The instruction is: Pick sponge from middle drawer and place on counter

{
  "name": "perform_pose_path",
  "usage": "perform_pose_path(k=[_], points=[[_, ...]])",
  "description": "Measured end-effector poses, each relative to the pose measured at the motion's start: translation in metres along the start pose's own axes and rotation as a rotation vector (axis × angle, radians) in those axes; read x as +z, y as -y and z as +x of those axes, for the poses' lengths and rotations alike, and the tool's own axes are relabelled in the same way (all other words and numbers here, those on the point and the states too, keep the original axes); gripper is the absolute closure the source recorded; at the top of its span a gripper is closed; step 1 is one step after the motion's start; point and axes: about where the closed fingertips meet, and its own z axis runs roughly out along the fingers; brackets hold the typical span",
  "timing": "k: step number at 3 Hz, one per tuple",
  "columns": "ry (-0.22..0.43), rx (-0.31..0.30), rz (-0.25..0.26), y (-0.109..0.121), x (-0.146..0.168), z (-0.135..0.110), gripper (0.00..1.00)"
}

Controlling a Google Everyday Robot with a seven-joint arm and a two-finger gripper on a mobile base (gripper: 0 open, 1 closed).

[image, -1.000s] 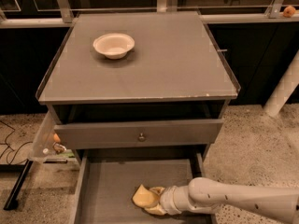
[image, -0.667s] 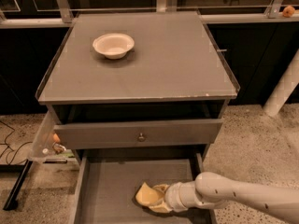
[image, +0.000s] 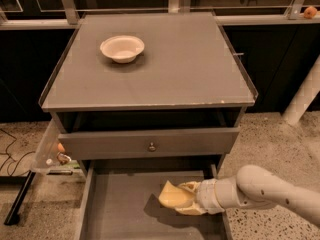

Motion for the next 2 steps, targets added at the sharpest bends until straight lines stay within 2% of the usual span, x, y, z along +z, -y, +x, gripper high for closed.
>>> perform_pose_path(k=[1, 2], points=[[-0.019, -0.072, 0.064, 0.018, -0.079, -0.050, 1.00], [-0.050, -0.176, 0.159, 0.047, -0.170, -0.121, 1.00]])
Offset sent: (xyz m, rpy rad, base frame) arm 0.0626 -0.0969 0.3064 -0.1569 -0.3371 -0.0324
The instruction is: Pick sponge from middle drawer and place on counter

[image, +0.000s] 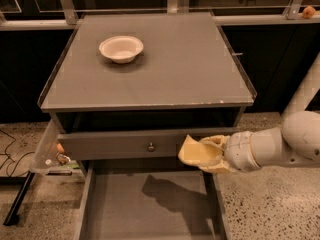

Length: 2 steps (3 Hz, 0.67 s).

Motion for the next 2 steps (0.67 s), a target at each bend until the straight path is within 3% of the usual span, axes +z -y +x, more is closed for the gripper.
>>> perform_pose_path(k=[2], points=[[-0.007, -0.020, 0.029, 0.003, -0.010, -0.010, 1.00]])
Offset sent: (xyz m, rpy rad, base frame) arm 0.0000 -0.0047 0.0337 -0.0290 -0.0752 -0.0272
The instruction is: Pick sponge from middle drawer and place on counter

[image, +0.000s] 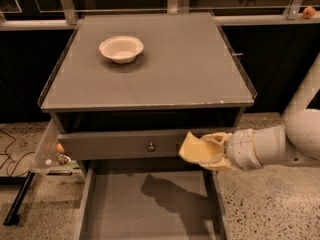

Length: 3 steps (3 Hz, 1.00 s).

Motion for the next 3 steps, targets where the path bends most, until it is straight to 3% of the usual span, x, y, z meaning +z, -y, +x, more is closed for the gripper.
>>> perform_pose_path(k=[2, 3], points=[[-0.018, -0.193, 0.113, 0.026, -0.074, -0.076, 1.00], [-0.022, -0.248, 0.115, 0.059, -0.105, -0.103, 1.00]])
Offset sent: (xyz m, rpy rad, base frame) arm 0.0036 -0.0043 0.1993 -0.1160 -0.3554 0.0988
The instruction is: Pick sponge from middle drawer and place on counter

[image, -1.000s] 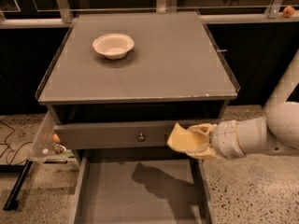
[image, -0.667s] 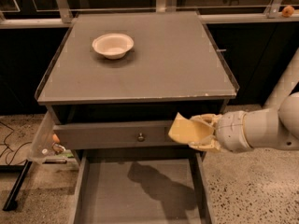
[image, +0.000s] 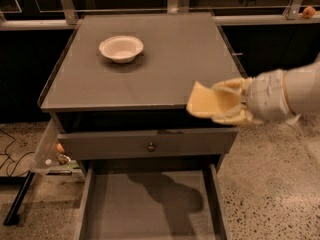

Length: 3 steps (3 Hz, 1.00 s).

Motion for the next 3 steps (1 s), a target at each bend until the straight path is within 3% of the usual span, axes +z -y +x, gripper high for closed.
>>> perform_pose_path(k=[2, 3], points=[[0.032, -0.031, -0.066, 0.109, 0.020, -0.031, 1.00], [0.076, 0.009, -0.062, 0.149, 0.039, -0.034, 1.00]])
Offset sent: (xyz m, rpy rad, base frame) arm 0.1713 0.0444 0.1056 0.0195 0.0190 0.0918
